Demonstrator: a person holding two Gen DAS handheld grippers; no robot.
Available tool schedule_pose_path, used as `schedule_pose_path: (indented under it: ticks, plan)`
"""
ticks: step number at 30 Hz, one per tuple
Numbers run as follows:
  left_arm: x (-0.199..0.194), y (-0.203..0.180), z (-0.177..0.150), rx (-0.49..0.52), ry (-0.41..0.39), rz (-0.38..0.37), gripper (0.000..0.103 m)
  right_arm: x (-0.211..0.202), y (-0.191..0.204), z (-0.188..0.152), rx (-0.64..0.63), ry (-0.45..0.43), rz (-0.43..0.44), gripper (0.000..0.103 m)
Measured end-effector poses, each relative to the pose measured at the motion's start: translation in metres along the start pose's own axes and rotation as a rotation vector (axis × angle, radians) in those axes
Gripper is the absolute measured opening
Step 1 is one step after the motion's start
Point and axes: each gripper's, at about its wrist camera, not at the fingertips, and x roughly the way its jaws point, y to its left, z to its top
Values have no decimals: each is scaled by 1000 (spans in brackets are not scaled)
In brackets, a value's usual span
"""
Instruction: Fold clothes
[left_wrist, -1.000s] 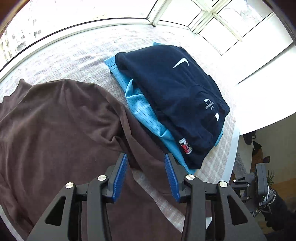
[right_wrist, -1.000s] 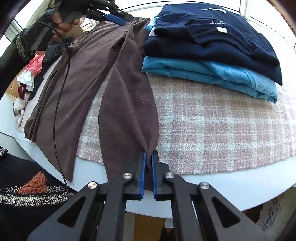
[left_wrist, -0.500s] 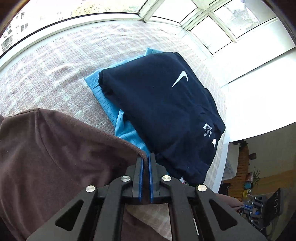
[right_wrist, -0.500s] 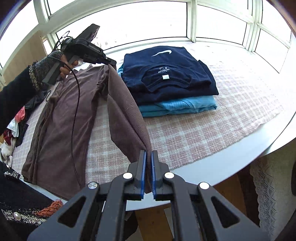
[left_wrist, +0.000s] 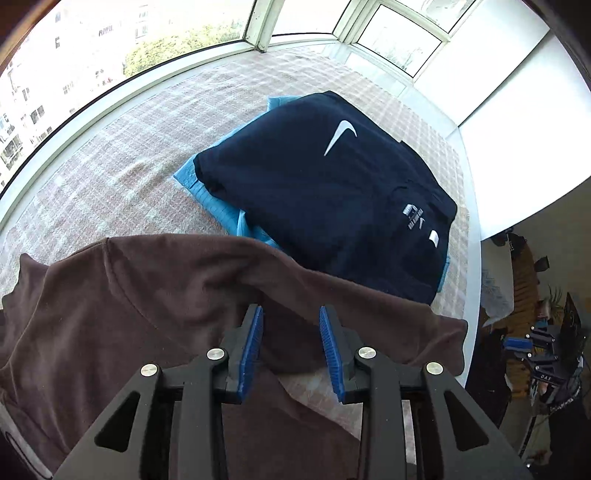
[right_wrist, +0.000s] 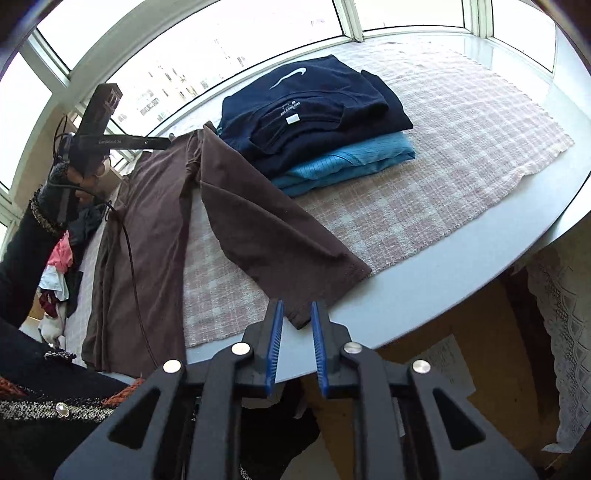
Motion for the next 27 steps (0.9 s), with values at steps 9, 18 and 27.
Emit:
schedule_pose_path:
  ticks: [9, 18, 27]
  plan:
    - [22, -163, -90, 269, -20, -47, 39, -82, -35, 50, -161, 39, -75, 44]
    - [142, -310, -94, 411, 0, 161, 39, -253, -108, 117, -260, 28, -36, 44]
    - [178, -305, -60, 301, -34, 385, 53, -290, -118, 164, -348, 13, 83, 44]
